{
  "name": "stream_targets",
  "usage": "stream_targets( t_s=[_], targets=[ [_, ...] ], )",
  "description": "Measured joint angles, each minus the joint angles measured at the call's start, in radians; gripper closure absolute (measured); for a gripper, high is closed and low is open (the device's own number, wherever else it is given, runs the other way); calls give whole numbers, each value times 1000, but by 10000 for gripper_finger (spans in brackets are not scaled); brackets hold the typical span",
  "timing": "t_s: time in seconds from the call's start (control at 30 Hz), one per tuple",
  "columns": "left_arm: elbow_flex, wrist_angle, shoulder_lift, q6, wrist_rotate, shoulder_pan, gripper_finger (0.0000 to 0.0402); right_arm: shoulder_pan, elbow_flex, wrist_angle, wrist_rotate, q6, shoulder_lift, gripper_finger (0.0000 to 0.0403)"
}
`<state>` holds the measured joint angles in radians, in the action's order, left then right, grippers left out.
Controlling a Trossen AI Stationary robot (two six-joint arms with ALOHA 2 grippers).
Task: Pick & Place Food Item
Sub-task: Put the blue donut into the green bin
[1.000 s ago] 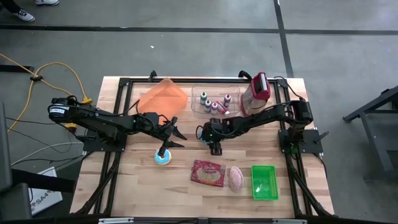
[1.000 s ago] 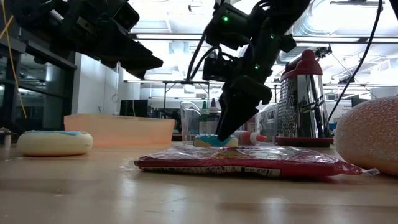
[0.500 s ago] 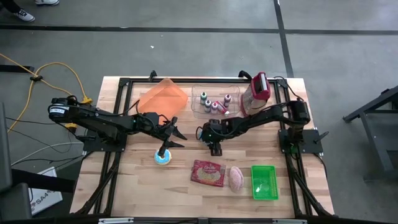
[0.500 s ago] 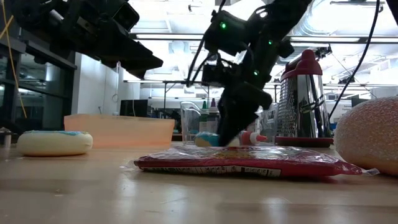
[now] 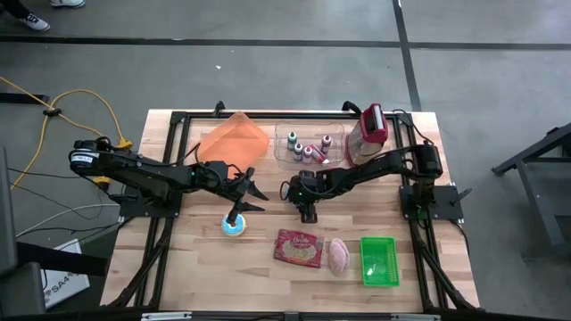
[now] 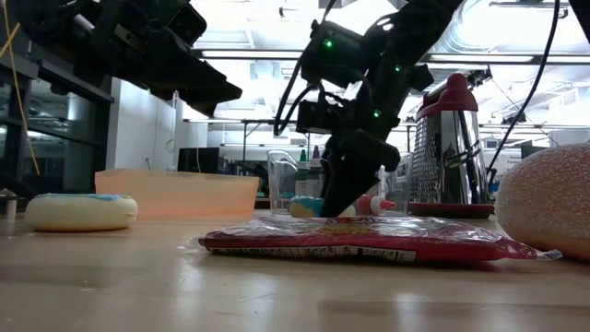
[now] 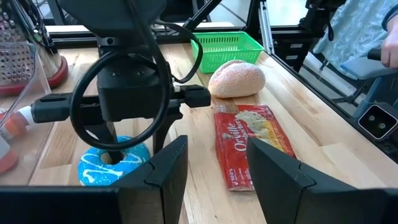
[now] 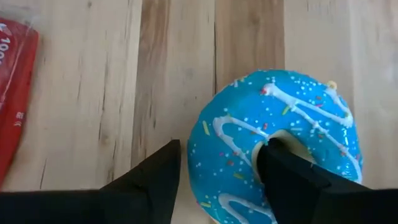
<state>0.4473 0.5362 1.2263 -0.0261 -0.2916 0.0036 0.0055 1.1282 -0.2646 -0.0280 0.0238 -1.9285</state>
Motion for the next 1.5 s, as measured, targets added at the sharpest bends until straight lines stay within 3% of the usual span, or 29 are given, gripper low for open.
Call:
stream_targets(
  t_s=[0.3,0.7,1.13,1.5],
  targets=[
    [0,0,0,0,0,0,243,0,0,-20,0,0,12,279],
    [0,10,0,0,0,0,243,22,-2,-147,-130,-41,194,302],
    [0,53,0,0,0,0,243,183,0,-462,-191,-390,381,302],
    [0,96,0,0,1,0,243,434,0,-713,-366,-911,452,302]
  ],
)
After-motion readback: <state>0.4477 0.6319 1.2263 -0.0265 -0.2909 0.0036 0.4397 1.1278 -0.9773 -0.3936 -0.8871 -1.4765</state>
